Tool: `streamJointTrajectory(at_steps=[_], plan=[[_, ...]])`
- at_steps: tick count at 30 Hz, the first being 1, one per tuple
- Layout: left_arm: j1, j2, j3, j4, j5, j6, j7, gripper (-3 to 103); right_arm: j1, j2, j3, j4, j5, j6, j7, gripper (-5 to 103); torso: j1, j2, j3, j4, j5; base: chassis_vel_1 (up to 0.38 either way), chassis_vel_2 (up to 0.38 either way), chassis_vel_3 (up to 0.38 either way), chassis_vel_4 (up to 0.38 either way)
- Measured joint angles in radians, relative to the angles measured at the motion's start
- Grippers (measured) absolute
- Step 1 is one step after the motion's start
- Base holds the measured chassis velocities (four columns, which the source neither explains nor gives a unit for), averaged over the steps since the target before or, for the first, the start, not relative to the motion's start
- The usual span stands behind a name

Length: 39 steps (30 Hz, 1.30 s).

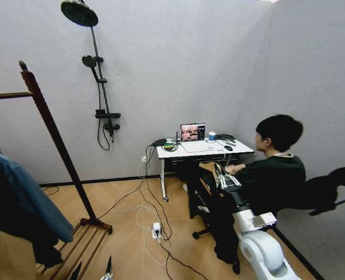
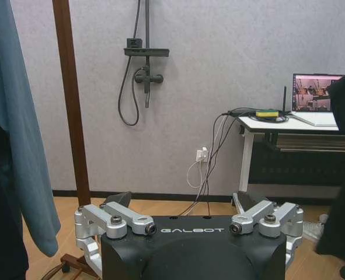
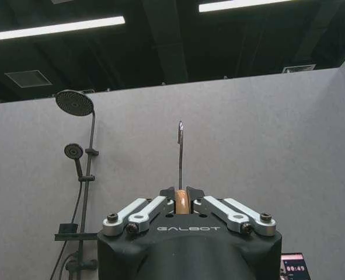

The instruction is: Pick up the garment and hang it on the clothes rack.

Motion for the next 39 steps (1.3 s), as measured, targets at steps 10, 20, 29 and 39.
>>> streamJointTrajectory(at_steps=[10, 20, 29, 39], plan=[[0.000, 0.000, 0.000, 0.000, 0.000, 0.000, 0.000, 100, -0.016, -0.006, 0.002, -0.002, 0.001, -0.028, -0.005, 9, 0.000, 0.000, 0.000, -0.0001, 0.0000, -0.002, 0.004, 0.006, -0.004], [0.000, 0.000, 0.000, 0.000, 0.000, 0.000, 0.000, 100, -0.049, 0.008, 0.013, -0.020, -0.001, -0.002, -0.048, 9, 0.000, 0.000, 0.000, -0.0003, 0.0000, -0.113, 0.099, 0.112, -0.104], [0.000, 0.000, 0.000, 0.000, 0.000, 0.000, 0.000, 100, -0.056, 0.004, 0.009, -0.030, -0.007, 0.019, -0.081, 9, 0.001, 0.000, 0.000, 0.0000, 0.0002, -0.114, 0.114, 0.127, -0.115], [0.000, 0.000, 0.000, 0.000, 0.000, 0.000, 0.000, 100, -0.037, 0.005, 0.005, -0.052, 0.001, 0.032, -0.108, 9, 0.000, 0.000, 0.000, -0.0001, 0.0001, 0.000, 0.008, 0.007, 0.006]])
